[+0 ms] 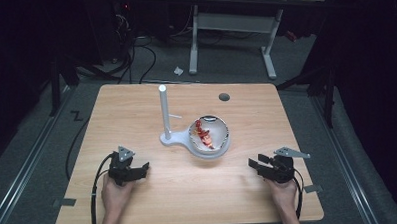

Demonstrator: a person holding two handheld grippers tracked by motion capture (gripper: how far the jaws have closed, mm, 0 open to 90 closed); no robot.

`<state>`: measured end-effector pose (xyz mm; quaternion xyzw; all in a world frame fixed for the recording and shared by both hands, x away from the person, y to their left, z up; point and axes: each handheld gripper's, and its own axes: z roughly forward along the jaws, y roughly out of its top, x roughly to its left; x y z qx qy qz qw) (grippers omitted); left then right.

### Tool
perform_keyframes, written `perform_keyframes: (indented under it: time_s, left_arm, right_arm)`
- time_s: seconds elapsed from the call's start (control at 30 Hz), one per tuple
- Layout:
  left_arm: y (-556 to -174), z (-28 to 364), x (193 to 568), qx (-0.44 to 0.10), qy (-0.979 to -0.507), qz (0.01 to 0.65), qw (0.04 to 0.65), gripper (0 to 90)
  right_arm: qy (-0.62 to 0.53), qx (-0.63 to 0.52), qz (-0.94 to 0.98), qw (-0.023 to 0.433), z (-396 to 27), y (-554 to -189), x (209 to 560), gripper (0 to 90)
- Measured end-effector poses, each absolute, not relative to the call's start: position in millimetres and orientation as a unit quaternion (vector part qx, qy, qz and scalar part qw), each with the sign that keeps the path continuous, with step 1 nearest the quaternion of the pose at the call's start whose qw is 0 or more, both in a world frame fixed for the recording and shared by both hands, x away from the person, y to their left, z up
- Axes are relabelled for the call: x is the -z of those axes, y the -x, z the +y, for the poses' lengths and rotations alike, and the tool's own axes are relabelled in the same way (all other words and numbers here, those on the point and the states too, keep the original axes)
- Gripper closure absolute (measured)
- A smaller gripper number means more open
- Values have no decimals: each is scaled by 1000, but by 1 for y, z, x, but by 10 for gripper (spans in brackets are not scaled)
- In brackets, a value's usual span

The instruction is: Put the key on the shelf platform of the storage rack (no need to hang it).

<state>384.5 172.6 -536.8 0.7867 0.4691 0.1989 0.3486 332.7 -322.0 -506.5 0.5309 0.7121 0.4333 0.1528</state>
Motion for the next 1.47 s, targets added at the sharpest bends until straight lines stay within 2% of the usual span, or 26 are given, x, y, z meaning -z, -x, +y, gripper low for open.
perform_keyframes:
  time_s: [0.73, 1.23, 1.47]
  left_arm:
    - [-384, 173, 537, -199, -787, 469, 349, 209]
    - [-384, 173, 537, -198, -787, 469, 349, 209]
    - [-384, 173, 537, -199, -787, 469, 349, 209]
  right_arm:
    - [-532, -360, 745, 180, -309, -347, 528, 406]
    - [-503, -326, 769, 223, -299, -345, 530, 364]
    - [-502, -327, 770, 222, -299, -345, 530, 360]
